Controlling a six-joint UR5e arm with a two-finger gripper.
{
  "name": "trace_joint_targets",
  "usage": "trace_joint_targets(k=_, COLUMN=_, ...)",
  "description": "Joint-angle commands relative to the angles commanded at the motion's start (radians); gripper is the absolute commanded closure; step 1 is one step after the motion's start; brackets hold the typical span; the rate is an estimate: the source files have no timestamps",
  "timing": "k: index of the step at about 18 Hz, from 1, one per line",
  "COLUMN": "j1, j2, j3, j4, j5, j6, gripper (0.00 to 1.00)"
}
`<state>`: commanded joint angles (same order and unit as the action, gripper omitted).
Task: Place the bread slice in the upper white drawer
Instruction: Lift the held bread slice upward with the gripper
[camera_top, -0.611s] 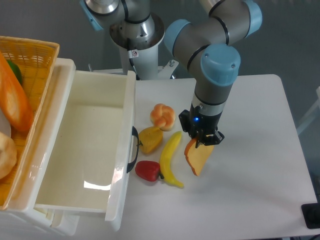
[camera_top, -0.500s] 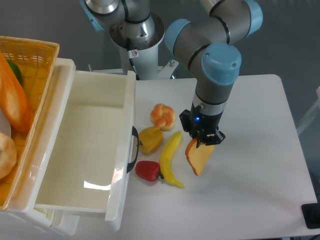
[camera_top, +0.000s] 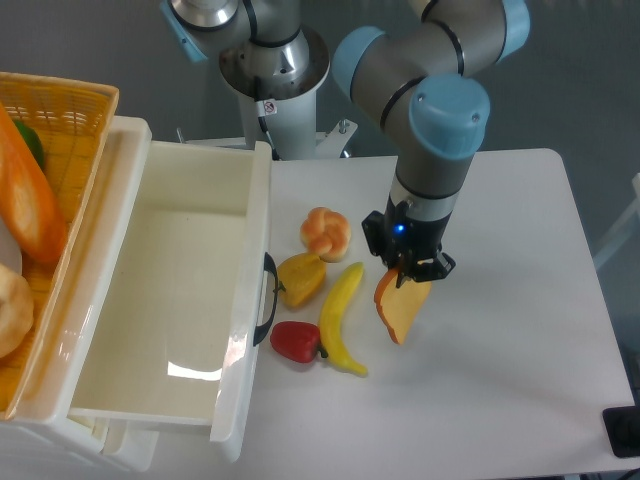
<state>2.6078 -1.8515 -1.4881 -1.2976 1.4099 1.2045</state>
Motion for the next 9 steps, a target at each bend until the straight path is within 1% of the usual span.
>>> trace_joint_targets(k=1, j1=0.0, j2=0.003, j3=0.008, j4=-0.009, j5=-0.008, j6=-0.041, gripper=1.0)
trace_joint_targets(k=3, j1=-0.002, j2=0.034, j3=0.023, j4=-0.014, j5=-0.011, j6=-0.094, gripper=1.0)
trace_joint_targets(k=5, j1=0.0, j2=0.043, j3=0.035, j4=-0.037, j5=-0.032, j6=-0.152, gripper=1.0)
trace_joint_targets(k=6, j1=0.0, j2=0.048, j3=0.043, j4=-0.039, j5=-0.055, j6=-0.196, gripper=1.0)
trace_joint_targets(k=9, j1=0.029, j2=0.104, j3=0.048, j4=-0.039, j5=-0.178, j6=-0.36, gripper=1.0)
